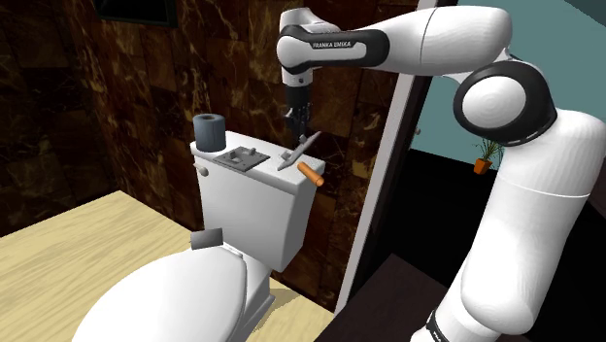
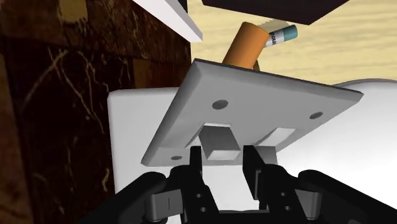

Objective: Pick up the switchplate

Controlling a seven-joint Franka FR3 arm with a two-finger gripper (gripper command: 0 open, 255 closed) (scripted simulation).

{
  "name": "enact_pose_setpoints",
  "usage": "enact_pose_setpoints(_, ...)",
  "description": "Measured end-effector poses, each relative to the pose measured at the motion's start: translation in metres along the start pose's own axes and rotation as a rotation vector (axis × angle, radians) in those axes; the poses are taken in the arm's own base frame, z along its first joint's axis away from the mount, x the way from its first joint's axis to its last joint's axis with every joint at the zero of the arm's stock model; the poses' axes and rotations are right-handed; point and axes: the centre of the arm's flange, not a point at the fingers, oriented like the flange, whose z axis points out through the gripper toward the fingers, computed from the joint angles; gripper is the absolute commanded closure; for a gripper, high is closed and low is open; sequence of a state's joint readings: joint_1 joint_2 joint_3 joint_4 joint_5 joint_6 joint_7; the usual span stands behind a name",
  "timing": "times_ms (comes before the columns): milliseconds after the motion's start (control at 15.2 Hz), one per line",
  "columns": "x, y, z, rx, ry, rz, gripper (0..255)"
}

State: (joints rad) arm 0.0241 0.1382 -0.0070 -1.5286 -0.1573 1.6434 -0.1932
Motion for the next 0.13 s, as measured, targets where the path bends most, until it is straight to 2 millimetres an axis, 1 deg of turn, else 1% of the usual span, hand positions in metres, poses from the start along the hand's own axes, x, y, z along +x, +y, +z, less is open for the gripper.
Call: enact_pose_setpoints(132,-0.0016,0.0030,-0.0082,0.000,0.000,0.000,255)
